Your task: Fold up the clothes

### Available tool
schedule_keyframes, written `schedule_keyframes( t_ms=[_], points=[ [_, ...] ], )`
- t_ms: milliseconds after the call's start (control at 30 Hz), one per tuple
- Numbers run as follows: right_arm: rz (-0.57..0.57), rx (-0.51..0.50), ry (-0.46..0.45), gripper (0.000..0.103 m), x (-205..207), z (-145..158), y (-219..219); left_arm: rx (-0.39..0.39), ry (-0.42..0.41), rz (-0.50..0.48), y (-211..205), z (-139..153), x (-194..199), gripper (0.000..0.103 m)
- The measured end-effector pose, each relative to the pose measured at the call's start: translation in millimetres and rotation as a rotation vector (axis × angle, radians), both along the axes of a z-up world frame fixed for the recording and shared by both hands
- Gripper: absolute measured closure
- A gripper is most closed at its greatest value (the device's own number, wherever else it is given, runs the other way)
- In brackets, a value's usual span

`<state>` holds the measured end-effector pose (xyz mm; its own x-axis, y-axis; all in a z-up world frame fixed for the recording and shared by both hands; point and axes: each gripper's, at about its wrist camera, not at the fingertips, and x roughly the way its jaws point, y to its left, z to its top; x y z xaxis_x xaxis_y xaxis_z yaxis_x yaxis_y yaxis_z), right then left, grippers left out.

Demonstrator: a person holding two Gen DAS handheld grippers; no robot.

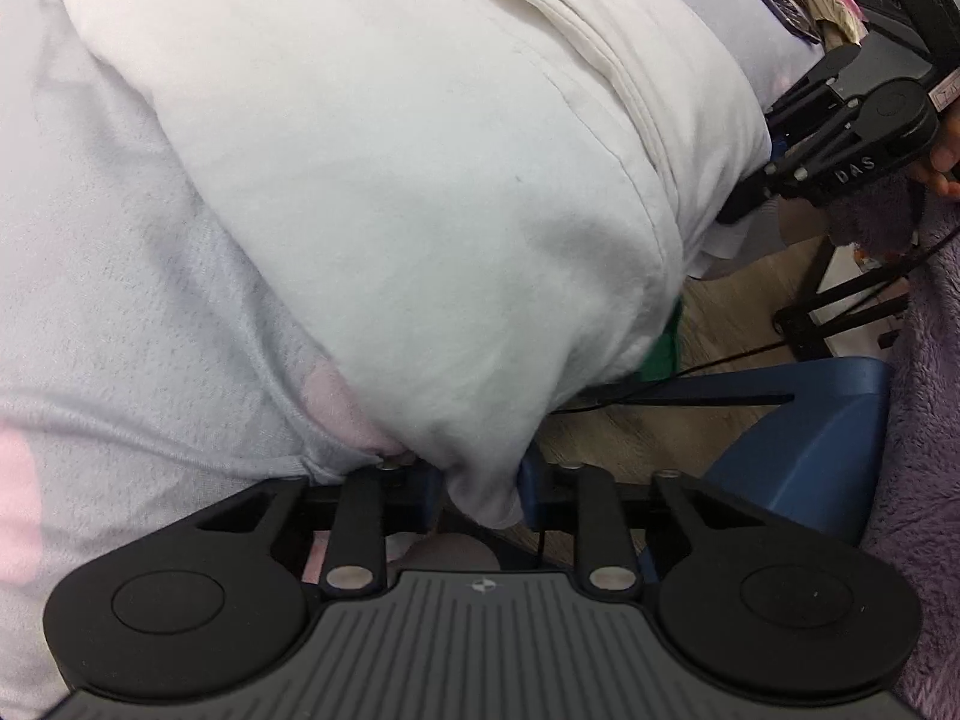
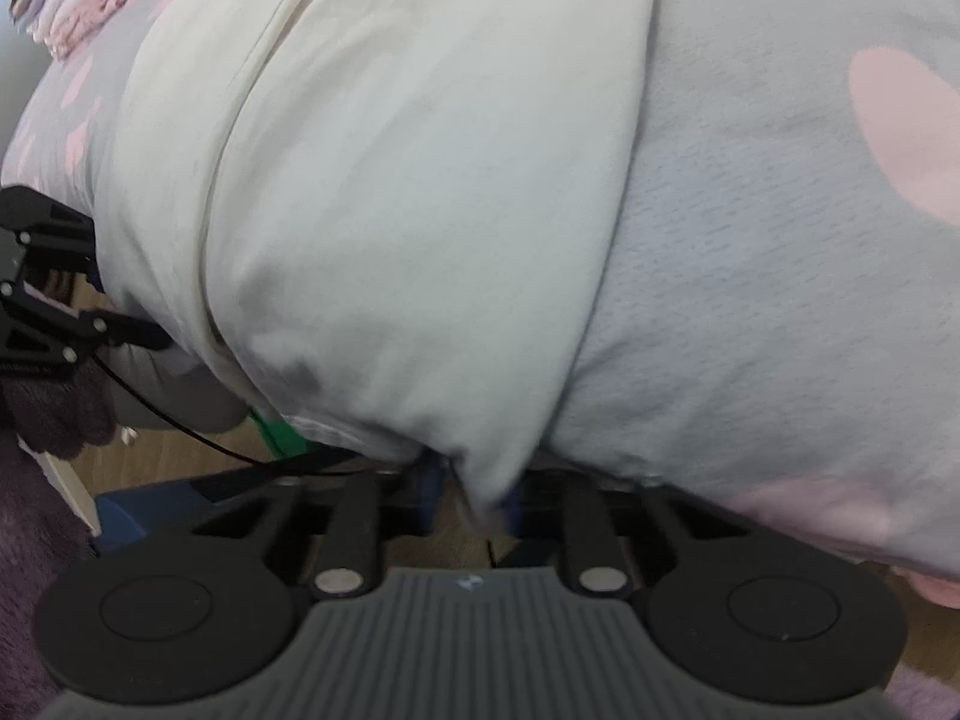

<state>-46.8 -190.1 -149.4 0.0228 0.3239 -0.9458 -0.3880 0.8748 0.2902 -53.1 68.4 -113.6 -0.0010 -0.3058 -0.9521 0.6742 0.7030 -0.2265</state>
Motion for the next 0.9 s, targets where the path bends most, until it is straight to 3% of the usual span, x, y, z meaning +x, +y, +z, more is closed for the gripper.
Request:
schedule_keyframes(
  t_ms=[200, 367, 467, 733, 900],
  points=[
    [0.004, 0.047, 0.013, 0.096, -7.7, 32.5, -10.7, -0.075, 0.082, -0.024, 6.6, 21.5, 1.5, 0.092],
    [0.006, 0.16, -0.011, 0.097, -16.9, 67.1, -24.8, -0.2, 0.128, -0.017, 10.8, 52.3, 2.9, 0.093],
    [-0.026, 0.28, -0.017, 0.097, -15.3, 87.5, -44.1, -0.3, 0.15, 0.016, 21.1, 72.2, 8.4, 0.094],
    [-0.221, 0.607, -0.075, 0.097, -8.5, 119.6, -89.0, -0.581, 0.11, 0.212, 53.6, 105.1, 28.7, 0.094],
    [-0.322, 0.642, -0.134, 0.097, 29.3, 132.5, -94.9, -0.657, 0.051, 0.337, 70.6, 117.0, 62.9, 0.094]
  ],
)
